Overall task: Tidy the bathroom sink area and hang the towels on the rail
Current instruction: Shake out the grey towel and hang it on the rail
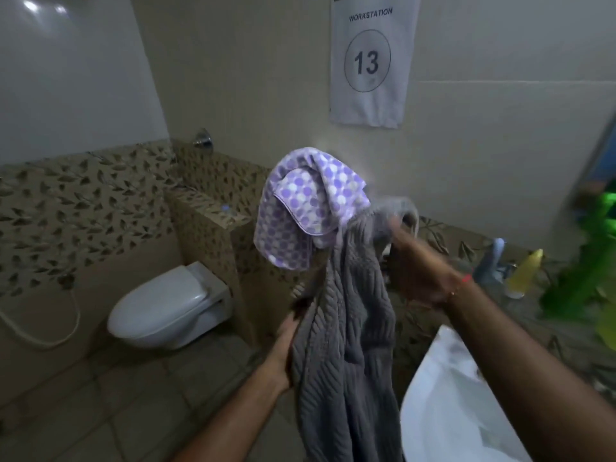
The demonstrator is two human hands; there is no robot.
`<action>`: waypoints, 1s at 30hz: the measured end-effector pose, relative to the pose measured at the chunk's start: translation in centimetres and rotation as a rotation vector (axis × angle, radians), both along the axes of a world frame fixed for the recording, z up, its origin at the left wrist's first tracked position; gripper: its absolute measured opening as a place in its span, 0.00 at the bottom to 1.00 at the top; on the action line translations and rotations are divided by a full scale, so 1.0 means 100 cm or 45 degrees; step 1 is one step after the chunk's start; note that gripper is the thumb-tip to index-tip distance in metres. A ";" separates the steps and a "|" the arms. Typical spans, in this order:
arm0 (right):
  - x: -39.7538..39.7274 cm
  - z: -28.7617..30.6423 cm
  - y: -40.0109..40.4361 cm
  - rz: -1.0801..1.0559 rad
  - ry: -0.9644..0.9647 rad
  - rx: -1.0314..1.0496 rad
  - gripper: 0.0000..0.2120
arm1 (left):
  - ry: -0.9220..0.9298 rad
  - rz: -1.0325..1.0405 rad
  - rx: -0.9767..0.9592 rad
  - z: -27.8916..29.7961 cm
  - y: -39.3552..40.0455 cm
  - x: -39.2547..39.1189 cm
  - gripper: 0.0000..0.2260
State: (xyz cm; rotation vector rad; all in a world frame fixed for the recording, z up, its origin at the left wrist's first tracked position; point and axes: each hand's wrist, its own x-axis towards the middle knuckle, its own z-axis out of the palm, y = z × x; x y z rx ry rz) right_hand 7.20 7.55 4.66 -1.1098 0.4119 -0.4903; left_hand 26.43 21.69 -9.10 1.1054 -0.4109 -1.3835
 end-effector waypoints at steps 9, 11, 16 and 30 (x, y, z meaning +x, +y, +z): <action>-0.027 -0.001 -0.027 -0.333 -0.240 0.062 0.18 | 0.050 0.357 -0.376 0.112 -0.011 0.074 0.15; -0.037 0.001 -0.033 -0.232 -0.404 0.215 0.34 | 0.076 0.399 -0.393 0.122 -0.006 0.089 0.23; -0.014 -0.041 -0.013 -0.204 0.288 -0.190 0.18 | -0.088 -0.117 -0.182 0.090 0.005 0.072 0.33; -0.038 -0.031 -0.038 -0.273 0.600 -0.115 0.26 | -0.235 -0.206 0.023 0.096 0.007 0.140 0.24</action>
